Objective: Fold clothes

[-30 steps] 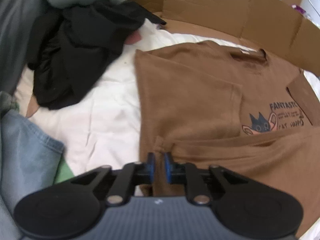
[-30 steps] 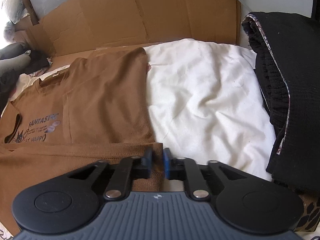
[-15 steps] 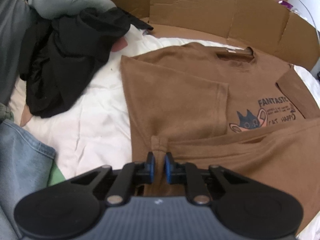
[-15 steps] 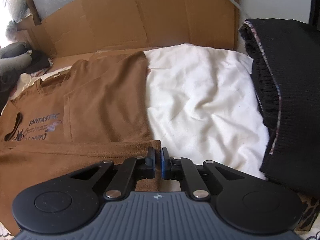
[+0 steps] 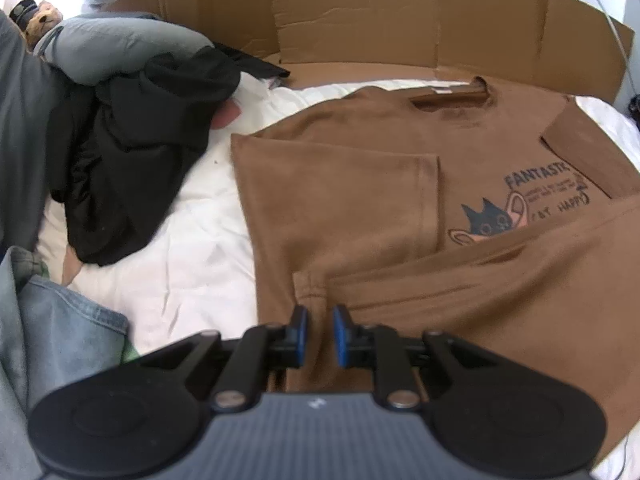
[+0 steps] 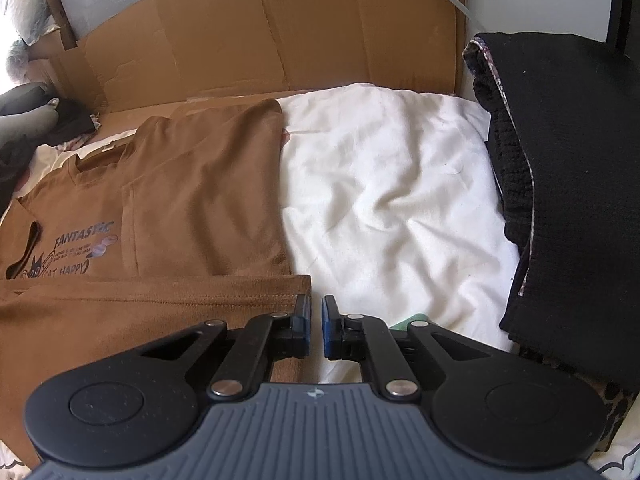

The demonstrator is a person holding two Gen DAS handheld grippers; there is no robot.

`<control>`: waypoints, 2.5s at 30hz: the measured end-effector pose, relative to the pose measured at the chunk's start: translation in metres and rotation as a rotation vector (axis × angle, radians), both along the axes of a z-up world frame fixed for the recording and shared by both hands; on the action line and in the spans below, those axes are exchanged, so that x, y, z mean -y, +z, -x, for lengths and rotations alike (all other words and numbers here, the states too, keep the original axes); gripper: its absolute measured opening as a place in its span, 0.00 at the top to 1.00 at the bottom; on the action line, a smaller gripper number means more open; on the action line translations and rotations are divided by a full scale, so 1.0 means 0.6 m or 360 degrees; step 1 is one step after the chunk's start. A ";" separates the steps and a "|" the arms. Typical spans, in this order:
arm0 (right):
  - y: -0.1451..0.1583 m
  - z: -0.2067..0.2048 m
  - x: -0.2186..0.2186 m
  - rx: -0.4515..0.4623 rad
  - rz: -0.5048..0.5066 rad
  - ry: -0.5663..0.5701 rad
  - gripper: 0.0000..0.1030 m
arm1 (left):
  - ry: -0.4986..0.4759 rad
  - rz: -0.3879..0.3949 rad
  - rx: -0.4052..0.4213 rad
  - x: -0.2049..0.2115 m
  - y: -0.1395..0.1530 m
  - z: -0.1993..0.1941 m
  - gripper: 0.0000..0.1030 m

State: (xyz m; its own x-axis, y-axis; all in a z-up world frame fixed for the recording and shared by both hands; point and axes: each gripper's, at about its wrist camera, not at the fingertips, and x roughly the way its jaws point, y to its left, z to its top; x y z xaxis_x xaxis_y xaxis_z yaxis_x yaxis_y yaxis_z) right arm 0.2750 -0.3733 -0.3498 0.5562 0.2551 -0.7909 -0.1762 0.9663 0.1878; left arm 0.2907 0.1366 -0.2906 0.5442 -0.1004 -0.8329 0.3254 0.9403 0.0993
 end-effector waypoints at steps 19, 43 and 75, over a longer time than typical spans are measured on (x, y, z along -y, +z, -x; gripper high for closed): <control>0.038 0.015 0.027 0.0092 0.0003 -0.0057 1.00 | 0.0172 0.0224 -0.0055 -0.058 0.031 0.033 0.96; 0.035 -0.006 -0.017 0.0059 -0.0035 0.0095 0.97 | 0.0218 0.0357 0.0070 -0.075 0.085 0.042 0.97; 0.076 0.061 0.040 -0.0158 -0.0051 -0.0168 0.53 | 0.0284 0.0365 -0.0218 -0.123 0.029 0.086 0.93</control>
